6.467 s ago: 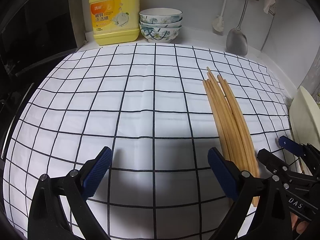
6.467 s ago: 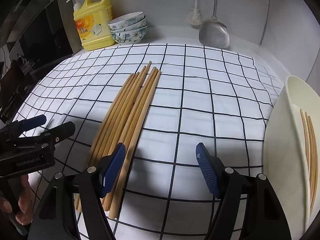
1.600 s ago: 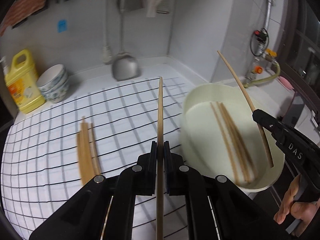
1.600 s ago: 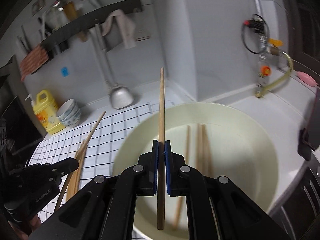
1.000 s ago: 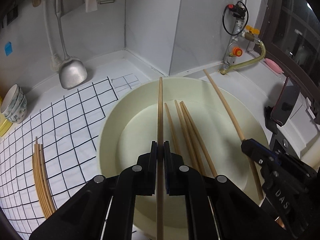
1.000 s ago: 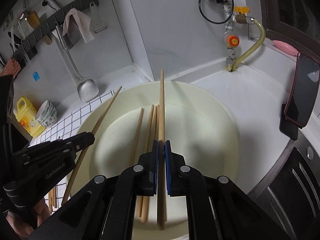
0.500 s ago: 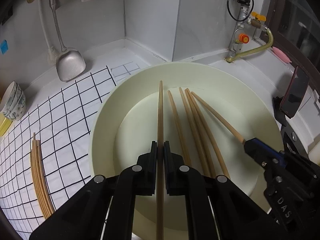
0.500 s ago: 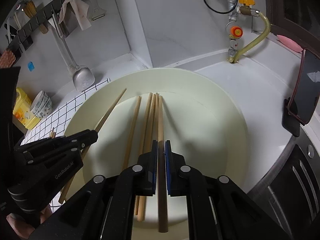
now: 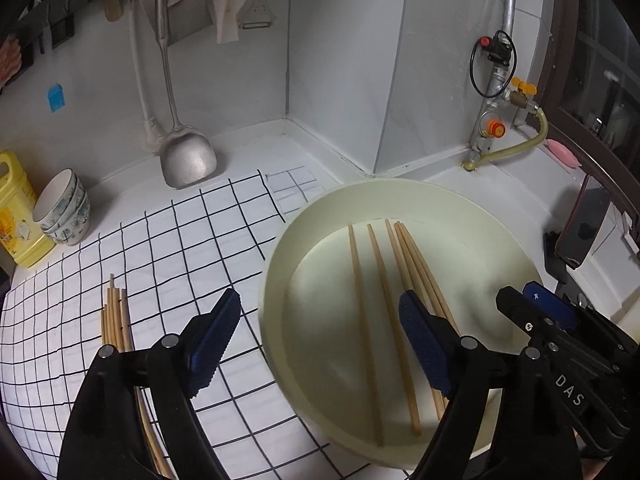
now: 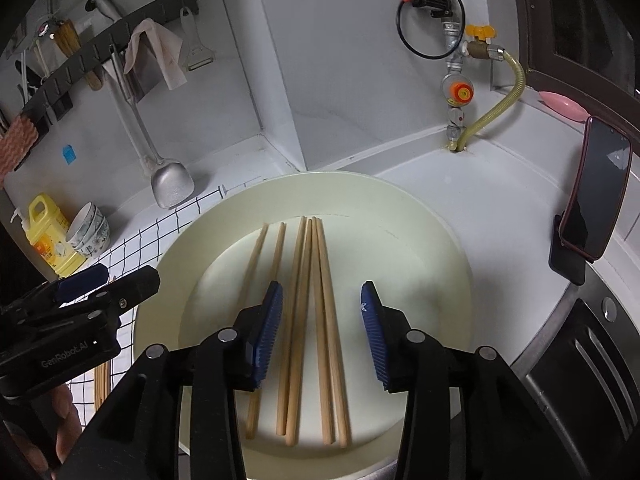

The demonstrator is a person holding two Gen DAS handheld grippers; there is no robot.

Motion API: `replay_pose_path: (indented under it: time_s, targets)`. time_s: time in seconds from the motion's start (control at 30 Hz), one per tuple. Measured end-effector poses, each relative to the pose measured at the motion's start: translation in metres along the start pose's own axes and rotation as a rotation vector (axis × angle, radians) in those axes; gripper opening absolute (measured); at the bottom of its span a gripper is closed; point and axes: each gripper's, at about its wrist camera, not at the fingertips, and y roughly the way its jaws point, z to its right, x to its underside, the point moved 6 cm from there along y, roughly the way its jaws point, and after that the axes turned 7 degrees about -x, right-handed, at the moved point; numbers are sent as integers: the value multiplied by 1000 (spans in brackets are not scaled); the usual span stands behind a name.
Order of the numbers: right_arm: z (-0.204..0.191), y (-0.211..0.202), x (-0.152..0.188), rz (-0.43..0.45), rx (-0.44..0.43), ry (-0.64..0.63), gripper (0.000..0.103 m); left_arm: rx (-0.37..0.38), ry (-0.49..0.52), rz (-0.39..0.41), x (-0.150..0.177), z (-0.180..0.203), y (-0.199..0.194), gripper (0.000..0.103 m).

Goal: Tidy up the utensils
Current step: 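Open the right tool to drop its chopstick while the left tool releases its own, then return both open tools to the chopstick row on the grid cloth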

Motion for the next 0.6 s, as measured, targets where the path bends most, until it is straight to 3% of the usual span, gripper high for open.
replay_pose_path:
  time_s: [0.23, 0.3, 0.6]
  targets:
    - [-15, 5, 2, -13, -23, -28, 44, -15, -15, 14, 4, -15, -12, 80]
    - [-21, 7, 3, -16, -34, -37, 50, -20, -25, 17, 6, -22, -15, 80]
    - [-62, 11, 9, -31, -88, -114, 55, -71, -89, 26, 29, -74, -34, 87]
